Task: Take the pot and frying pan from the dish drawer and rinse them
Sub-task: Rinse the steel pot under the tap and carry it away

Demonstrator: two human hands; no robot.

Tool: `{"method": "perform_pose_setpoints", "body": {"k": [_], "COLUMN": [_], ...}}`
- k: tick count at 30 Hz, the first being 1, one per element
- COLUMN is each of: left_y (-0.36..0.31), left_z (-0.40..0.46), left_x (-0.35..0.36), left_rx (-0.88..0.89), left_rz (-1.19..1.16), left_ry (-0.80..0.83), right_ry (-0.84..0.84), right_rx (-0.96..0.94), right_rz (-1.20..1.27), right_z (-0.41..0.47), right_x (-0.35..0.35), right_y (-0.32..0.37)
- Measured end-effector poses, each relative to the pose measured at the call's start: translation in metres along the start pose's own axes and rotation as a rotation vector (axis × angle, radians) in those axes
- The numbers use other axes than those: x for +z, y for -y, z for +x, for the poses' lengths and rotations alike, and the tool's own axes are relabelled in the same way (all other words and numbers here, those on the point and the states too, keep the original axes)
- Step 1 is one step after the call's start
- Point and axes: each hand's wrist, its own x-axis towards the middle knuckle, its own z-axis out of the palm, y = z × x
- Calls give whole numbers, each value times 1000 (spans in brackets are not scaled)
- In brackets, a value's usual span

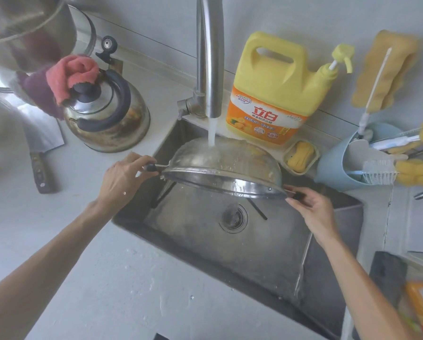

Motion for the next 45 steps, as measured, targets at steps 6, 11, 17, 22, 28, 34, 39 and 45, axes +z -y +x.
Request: {"method": "perform_pose_setpoints", "body": {"k": [6,11,17,22,28,34,39,45], "left_y": [-2,4,-2,-11,-4,8,13,14], "left_z": [2,-9,-8,-7,-3,-8,-6,-1], "left_x": [3,4,13,9,3,-6,-8,-16], "left_rx": [-161,-192,-273,-253,-299,-285,-228,-131], "left_rz": [-260,-787,-848,-877,-950,-920,-821,-679], "left_ry": [241,360,187,80,62,155,188,252], "right_ry": [30,27,44,-144,3,212,130,110], "right_rx": [-88,-152,-283,-94,-33,155,66,32], "right_rz": [-35,14,-83,-31,21,196,62,-18], "right_z": [0,0,-2,-8,-8,-9,-5,2], "right_x": [7,2,2,14,15,2,8,4], "right_y": [-1,-11,-13,-7,-5,-1,2,11]}}
